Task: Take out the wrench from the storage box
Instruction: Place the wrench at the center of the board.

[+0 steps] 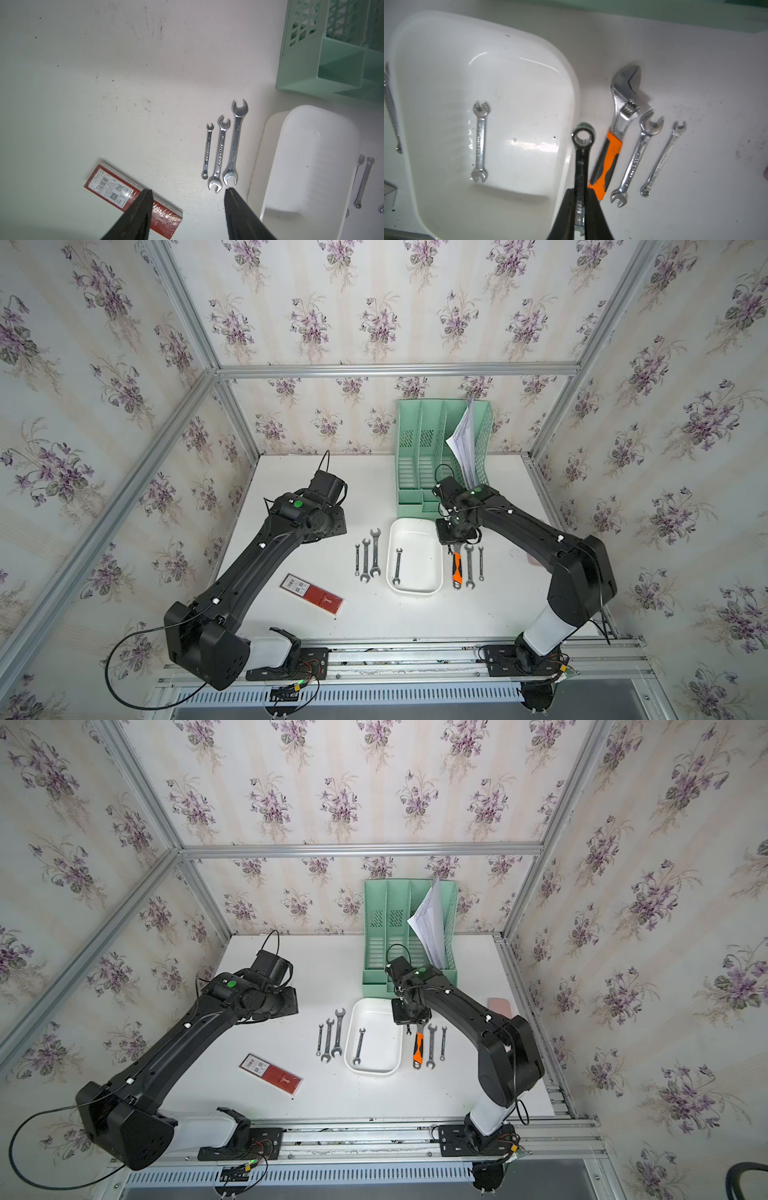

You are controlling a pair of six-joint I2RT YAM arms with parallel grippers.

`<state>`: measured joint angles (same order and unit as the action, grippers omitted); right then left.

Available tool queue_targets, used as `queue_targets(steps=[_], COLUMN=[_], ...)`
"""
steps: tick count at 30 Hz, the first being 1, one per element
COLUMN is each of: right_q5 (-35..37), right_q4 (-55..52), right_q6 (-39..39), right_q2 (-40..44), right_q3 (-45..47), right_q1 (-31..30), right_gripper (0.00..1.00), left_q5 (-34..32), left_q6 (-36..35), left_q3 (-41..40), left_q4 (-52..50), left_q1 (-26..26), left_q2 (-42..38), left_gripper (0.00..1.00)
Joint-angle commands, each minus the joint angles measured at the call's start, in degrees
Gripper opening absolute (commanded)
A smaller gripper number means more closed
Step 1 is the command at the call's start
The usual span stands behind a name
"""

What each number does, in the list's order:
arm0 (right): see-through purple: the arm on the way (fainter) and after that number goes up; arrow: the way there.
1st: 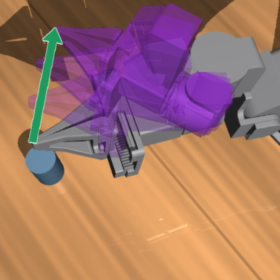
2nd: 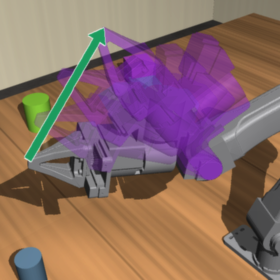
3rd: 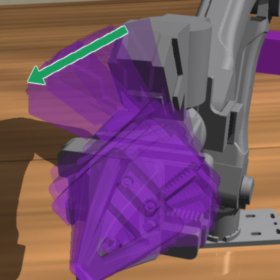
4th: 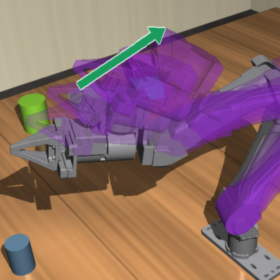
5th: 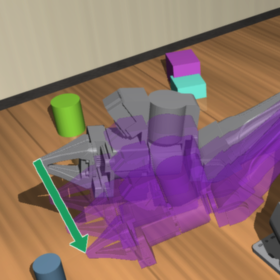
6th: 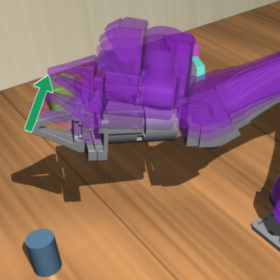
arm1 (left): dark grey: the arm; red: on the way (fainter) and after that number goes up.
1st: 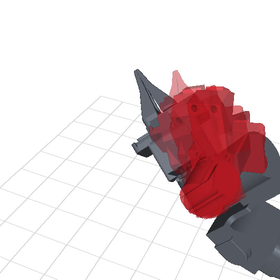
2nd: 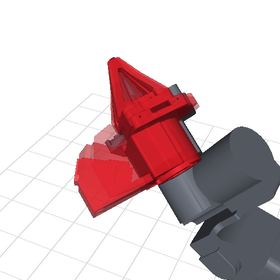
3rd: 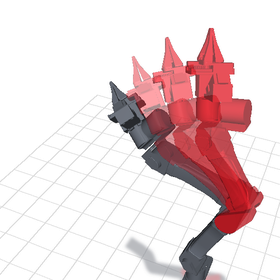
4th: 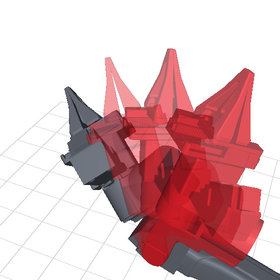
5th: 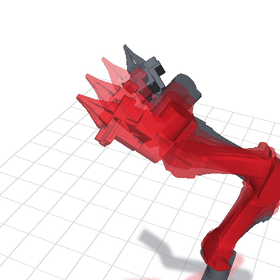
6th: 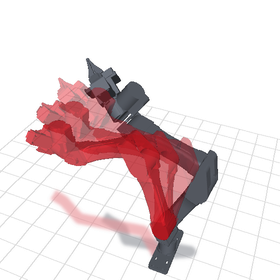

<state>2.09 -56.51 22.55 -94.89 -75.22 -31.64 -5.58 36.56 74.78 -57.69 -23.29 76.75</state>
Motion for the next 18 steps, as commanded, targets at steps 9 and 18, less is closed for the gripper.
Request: queue_targets(steps=[9,18], right_q5=[-2.3,-5.2], right_q4=[9.7,15.9], right_q6=[-0.3,1.9], right_q2=[1.2,-1.9], right_q3=[14.7,19.3], right_q1=[7.4,7.4], right_gripper=[0.08,0.09], left_q5=[0.3,1.1], left_q6=[0.1,0.6], left_q3=[0.8,0.9], left_q4=[-0.3,-0.2], left_q1=[0.1,0.1], left_q2=[0.6,0.6], left_gripper=[0.60,0.60])
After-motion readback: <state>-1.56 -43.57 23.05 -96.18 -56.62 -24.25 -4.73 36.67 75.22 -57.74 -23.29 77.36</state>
